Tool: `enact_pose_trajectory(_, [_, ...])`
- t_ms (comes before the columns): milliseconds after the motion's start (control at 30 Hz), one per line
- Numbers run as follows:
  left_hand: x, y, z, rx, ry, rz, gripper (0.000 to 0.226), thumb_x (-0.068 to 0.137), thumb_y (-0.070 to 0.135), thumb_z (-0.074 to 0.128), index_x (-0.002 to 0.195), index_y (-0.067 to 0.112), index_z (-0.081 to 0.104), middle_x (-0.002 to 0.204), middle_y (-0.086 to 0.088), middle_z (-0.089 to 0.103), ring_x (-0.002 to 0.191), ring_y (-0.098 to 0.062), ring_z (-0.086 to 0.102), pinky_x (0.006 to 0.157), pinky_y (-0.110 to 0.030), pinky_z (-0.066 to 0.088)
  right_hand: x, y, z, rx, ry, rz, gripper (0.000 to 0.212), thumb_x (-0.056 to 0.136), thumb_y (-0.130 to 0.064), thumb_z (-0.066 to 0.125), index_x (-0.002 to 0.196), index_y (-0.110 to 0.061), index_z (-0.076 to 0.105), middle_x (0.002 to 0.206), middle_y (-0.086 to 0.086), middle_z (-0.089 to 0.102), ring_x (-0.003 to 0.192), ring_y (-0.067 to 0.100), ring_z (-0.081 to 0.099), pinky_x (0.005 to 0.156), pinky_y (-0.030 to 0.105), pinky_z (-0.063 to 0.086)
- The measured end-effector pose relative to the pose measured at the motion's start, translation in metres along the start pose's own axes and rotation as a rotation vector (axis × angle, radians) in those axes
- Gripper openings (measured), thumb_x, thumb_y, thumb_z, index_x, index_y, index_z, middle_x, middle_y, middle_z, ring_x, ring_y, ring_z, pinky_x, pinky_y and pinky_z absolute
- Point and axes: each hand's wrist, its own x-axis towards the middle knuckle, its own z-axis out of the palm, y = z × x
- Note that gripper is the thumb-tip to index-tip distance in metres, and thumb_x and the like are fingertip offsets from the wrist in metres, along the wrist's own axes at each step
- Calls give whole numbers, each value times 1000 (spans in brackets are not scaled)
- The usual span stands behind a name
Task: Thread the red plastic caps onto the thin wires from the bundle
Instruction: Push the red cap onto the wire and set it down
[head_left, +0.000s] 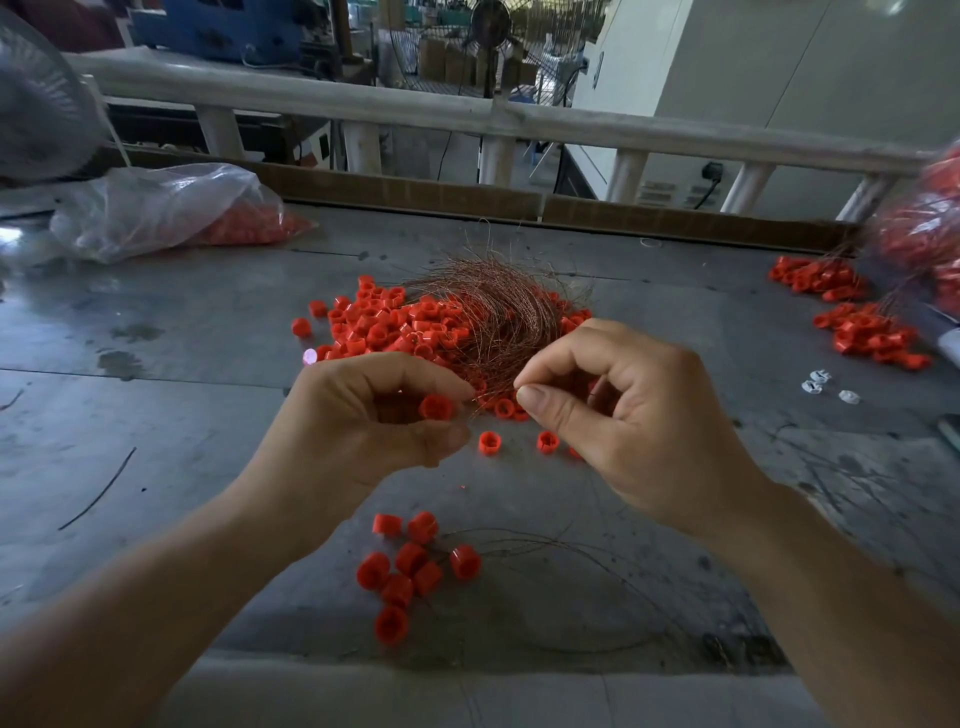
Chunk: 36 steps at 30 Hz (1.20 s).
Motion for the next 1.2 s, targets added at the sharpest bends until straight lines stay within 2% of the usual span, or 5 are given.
enact_pose_trajectory(200, [2,-4,0,-73,-19,-39,38,56,11,66,86,34,73,82,0,74,77,-12,70,68,-12,51,0,1,-1,4,24,45,3,79,-16,65,76,-15,67,70,-10,59,68,2,54,61,8,39])
enact_pose_trajectory(533, [-3,0,7,-48,-5,56,30,46,29,72,75,28,72,75,5,72,70,-8,68,64,-13,52,-5,-5,14,69,-42,42,7,77,-19,63,74,-15,67,68,-11,57,64,-1,52,57,6,37])
enact_pose_trajectory(900, [-4,1,8,-50,4,80,26,47,28,72,73,24,69,73,4,70,69,-7,67,64,-14,52,-7,-6,17,55,-66,39,8,76,-16,63,70,-12,67,65,-8,60,63,7,55,55,9,40])
enact_pose_trajectory(1100, [-2,0,3,-320,-105,-19,32,53,20,84,84,17,75,86,-6,73,81,-16,70,69,-19,54,-4,-5,12,42,-26,65,7,76,-11,65,70,-10,66,62,-12,57,62,3,53,56,9,39])
enact_pose_trajectory(1200, [0,1,3,-365,-96,-54,29,58,7,78,85,19,76,89,-6,74,84,-17,70,70,-19,54,-2,-4,9,52,-13,83,8,77,-6,67,70,-7,66,60,-11,57,60,1,53,54,8,38])
